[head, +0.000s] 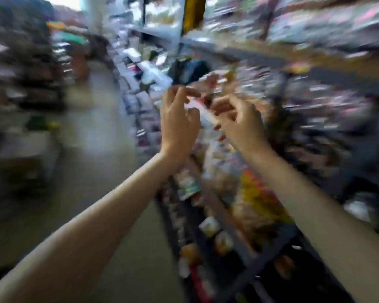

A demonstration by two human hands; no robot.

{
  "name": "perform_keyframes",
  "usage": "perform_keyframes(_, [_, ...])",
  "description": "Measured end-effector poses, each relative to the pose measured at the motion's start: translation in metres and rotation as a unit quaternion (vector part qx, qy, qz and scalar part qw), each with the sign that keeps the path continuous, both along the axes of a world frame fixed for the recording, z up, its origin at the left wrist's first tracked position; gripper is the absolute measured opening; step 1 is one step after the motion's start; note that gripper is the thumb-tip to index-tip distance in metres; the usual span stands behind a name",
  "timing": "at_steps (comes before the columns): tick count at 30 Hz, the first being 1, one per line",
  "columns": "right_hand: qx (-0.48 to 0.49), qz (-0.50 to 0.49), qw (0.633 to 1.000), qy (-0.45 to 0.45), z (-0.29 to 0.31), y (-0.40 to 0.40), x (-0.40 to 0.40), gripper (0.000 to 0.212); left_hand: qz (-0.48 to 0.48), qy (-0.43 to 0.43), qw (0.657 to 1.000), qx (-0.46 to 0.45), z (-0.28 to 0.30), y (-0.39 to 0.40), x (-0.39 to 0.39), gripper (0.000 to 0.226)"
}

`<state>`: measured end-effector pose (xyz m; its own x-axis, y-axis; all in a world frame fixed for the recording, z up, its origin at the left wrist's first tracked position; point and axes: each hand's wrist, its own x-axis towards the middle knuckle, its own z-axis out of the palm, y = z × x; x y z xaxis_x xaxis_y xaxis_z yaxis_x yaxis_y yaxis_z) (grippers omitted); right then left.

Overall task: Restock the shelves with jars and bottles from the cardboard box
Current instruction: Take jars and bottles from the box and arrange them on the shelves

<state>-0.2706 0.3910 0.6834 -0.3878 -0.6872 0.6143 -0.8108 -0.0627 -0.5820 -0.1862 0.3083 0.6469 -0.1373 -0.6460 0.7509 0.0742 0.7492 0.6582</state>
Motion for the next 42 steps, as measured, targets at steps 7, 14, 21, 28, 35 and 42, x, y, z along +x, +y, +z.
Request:
perform_keyframes(7, [0.436, 0.203, 0.875, -0.046, -0.197, -0.202, 0.139, 0.02, 0.264, -0.261, 0.89, 0.264, -0.225, -0.128, 0.222, 0.027])
perform_keyframes(14, [0.595, 0.348, 0.723, 0.046, -0.364, -0.316, 0.263, 0.03, 0.332, -0.37, 0.692, 0.524, -0.376, -0.183, 0.359, 0.033])
perform_keyframes(21, [0.643, 0.412, 0.642, 0.061, -0.547, -0.375, 0.316, 0.031, 0.307, -0.404, 0.609, 0.61, -0.526, -0.212, 0.379, 0.022])
perform_keyframes(28, [0.562, 0.544, 0.567, 0.258, -0.75, -0.431, 0.407, 0.059, 0.388, -0.291, 0.56, 0.671, -0.691, -0.25, 0.422, 0.027])
perform_keyframes(35, [0.439, 0.576, 0.587, 0.363, -0.829, -0.456, 0.473, 0.07, 0.425, -0.3, 0.612, 0.596, -0.749, -0.245, 0.441, 0.04])
perform_keyframes(42, [0.445, 0.593, 0.57, 0.353, -0.826, -0.466, 0.476, 0.071, 0.429, -0.198, 0.606, 0.64, -0.746, -0.243, 0.446, 0.048])
